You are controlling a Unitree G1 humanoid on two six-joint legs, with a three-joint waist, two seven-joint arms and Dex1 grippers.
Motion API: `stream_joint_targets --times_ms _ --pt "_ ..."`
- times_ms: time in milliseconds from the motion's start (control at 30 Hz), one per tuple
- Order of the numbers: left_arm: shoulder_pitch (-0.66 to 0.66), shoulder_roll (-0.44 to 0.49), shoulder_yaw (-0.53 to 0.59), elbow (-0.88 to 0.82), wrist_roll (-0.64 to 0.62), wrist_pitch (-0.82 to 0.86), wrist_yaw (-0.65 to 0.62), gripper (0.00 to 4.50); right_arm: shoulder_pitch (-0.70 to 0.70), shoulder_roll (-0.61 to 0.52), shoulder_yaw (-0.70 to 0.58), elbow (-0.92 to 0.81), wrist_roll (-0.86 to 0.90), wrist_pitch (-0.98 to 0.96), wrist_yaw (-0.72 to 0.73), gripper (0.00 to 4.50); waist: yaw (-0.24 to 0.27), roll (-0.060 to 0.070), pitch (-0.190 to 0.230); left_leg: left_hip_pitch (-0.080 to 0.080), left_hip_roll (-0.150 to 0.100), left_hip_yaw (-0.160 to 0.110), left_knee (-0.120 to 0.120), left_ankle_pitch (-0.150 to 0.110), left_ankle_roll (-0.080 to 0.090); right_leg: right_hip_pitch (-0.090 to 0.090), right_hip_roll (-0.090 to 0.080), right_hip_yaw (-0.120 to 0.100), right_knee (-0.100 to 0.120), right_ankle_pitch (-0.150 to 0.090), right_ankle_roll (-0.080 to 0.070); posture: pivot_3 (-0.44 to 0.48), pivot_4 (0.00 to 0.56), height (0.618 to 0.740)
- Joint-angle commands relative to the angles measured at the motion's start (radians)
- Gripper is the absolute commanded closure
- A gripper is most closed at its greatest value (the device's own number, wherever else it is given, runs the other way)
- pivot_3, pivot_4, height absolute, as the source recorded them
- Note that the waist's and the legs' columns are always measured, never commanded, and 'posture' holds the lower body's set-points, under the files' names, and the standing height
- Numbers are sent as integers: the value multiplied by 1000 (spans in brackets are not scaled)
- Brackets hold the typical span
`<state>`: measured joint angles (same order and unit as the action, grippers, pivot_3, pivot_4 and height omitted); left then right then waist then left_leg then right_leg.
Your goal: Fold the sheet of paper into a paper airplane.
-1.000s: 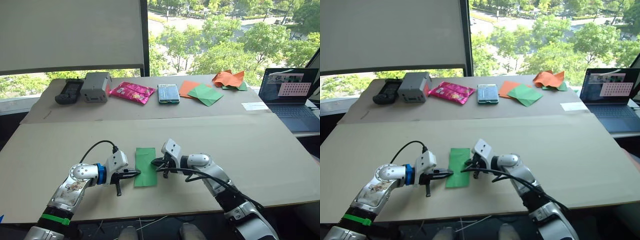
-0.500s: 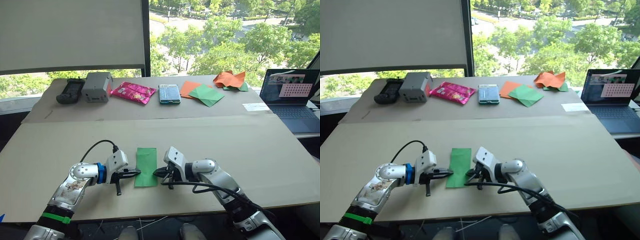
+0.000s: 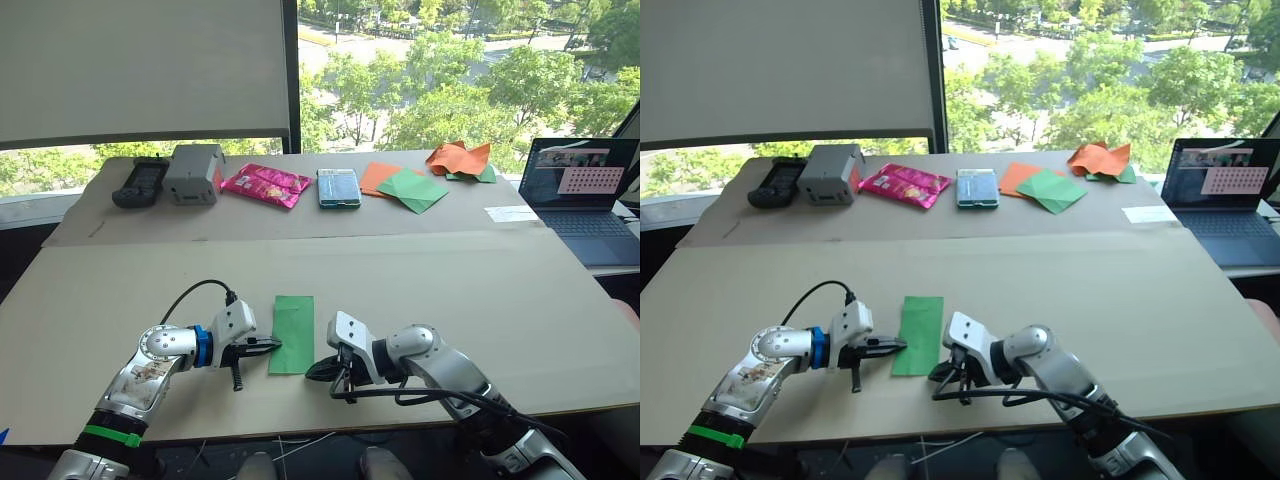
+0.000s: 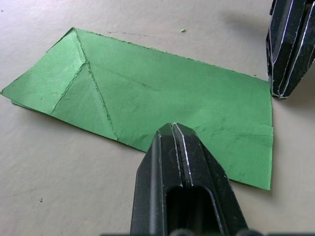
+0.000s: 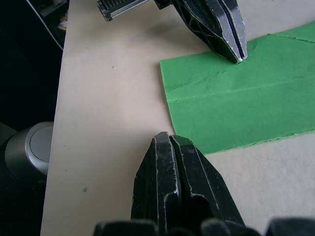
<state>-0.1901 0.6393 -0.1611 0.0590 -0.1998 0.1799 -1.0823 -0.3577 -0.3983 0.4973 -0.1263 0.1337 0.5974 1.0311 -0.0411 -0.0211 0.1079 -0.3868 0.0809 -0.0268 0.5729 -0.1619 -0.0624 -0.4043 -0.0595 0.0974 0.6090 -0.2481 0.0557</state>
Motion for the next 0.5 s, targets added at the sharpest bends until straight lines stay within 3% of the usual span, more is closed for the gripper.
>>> stream_joint_targets --times_ms 33,267,400,500 --pt "2 8 -3 11 12 15 2 4500 23 2 -73 -45 62 22 -23 4468 1 -1 1 0 0 0 0 0 0 0 0 0 0 0 0 0 150 721" --pt "24 60 129 -145 -141 159 -10 4500 57 -6 -302 -340 276 134 -93 4468 -1 -3 10 -4 0 0 0 0 0 -4 0 0 0 0 0 0 150 721" --pt "31 106 218 -208 -218 246 -2 4500 94 -26 -342 -441 317 200 -167 4468 -1 -6 12 -4 0 0 -2 0 0 -5 0 0 0 0 0 0 150 721" --pt "37 116 222 -189 -202 241 10 4500 127 -31 -360 -446 301 210 -235 4468 1 -3 14 -4 0 0 -2 0 0 -5 -1 0 -4 0 0 0 150 721"
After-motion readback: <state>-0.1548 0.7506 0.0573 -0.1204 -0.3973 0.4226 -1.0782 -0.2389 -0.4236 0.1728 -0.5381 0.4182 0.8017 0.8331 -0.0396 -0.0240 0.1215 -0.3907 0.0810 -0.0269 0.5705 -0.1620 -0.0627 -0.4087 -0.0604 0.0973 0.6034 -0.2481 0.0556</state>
